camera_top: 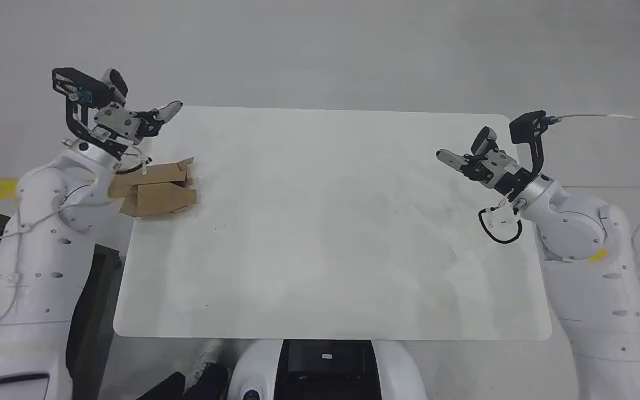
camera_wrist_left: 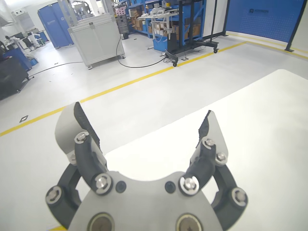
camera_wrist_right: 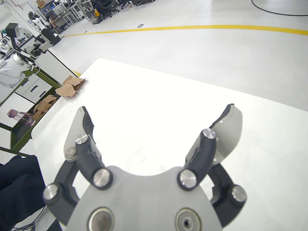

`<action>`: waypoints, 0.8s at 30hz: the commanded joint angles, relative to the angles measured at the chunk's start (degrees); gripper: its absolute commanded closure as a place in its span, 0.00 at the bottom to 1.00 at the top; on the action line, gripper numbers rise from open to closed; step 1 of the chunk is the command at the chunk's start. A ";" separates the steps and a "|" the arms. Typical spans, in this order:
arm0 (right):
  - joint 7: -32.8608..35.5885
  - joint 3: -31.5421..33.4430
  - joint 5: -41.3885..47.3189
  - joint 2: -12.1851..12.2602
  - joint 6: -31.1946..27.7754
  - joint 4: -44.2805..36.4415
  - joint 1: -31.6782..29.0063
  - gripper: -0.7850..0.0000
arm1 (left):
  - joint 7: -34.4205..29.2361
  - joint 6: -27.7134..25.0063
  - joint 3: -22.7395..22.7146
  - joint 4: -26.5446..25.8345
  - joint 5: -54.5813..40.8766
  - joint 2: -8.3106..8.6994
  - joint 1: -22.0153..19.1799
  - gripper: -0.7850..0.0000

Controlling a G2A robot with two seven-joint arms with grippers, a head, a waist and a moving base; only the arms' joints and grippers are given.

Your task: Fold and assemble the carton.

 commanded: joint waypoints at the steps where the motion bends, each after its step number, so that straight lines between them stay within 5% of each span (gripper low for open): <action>1: 0.00 0.00 0.00 0.00 0.00 0.00 0.00 0.00 | -3.59 -0.91 -2.04 -0.15 -3.25 0.35 0.42 0.00; 14: 0.00 0.00 0.00 0.00 0.00 0.00 0.00 0.00 | -26.89 -5.33 -15.71 5.77 -36.62 2.24 6.83 0.00; 19: 0.00 0.00 0.00 0.00 0.00 0.00 0.00 0.00 | -33.48 -8.27 -17.06 9.49 -49.31 2.41 7.08 0.00; 24: 0.00 0.00 0.00 0.00 0.00 0.00 0.00 0.00 | -34.42 -9.19 -17.11 9.85 -50.48 2.46 7.12 0.00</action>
